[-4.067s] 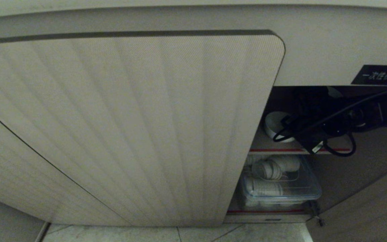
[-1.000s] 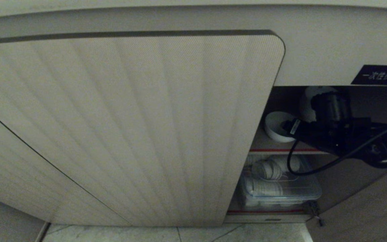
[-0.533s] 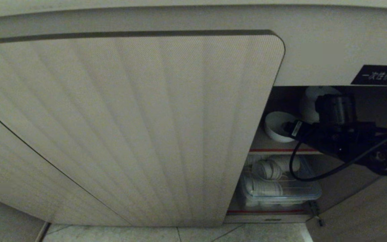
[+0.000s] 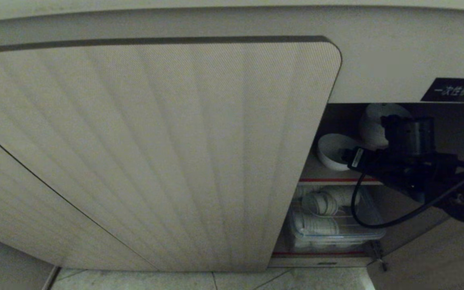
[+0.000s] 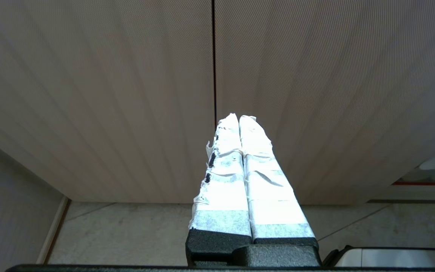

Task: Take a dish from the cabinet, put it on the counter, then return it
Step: Close the cabinet door

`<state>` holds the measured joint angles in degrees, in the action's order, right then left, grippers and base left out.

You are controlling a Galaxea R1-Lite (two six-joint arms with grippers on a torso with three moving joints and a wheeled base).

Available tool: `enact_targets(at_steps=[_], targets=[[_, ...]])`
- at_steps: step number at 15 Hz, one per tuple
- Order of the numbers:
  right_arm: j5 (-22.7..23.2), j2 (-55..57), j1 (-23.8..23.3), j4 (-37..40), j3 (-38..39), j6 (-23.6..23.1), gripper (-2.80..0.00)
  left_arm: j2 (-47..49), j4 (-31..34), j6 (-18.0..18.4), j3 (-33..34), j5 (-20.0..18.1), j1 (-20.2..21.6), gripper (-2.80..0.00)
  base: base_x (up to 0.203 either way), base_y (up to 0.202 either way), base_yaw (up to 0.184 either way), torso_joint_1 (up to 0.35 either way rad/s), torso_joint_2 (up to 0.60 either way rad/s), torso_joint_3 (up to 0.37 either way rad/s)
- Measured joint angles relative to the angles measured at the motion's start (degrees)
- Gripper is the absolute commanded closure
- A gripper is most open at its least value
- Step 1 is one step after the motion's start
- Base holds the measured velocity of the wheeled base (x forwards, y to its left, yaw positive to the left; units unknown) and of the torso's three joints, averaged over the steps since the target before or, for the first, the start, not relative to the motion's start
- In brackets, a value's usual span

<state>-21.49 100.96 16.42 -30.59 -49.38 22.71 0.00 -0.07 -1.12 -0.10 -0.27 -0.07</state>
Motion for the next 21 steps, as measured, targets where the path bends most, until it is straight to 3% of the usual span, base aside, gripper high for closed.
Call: enact_targets(at_steps=[14,18,21], targets=[[0.3,-1.2,0.4,-5.2,3.1,-4.4,-2.8,0.0,0.0,0.0,0.0,0.0,0.0,0.0,0.0,0.0,0.0,0.0,0.0,0.0],[4.5,-1.9,0.8,-9.3,5.9,-7.7,-2.8,0.0,0.0,0.0,0.0,0.0,0.0,0.0,0.0,0.0,0.0,0.0,0.0,0.0],[4.7,-2.2,0.9,-9.5,6.3,-8.0,-2.8,0.0,0.0,0.0,0.0,0.0,0.0,0.0,0.0,0.0,0.0,0.0,0.0,0.0]])
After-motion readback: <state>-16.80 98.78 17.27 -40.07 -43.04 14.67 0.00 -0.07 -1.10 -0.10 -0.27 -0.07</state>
